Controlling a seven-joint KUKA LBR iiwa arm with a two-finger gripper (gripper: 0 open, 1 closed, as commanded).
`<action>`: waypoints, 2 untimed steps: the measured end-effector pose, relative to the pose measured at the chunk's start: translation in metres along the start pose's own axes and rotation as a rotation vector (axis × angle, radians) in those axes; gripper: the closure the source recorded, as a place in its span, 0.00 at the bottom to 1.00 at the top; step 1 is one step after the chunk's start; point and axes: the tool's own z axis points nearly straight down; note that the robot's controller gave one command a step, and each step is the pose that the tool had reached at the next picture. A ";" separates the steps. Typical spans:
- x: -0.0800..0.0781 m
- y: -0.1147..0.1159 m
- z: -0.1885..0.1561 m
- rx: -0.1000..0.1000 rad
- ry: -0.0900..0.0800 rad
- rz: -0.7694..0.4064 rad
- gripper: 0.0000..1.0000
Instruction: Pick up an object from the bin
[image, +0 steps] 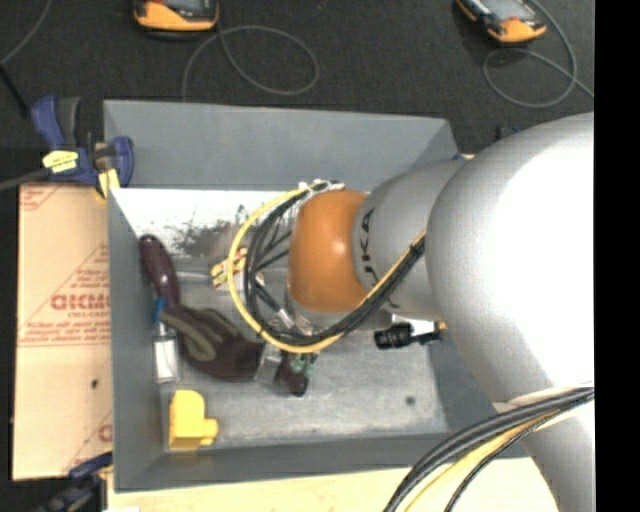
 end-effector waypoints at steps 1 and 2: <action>-0.001 0.000 -0.024 -0.001 -0.003 0.000 1.00; -0.003 0.001 -0.045 -0.004 -0.008 0.000 1.00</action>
Offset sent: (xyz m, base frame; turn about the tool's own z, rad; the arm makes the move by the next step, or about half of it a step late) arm -0.0001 -0.0001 0.0359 0.0000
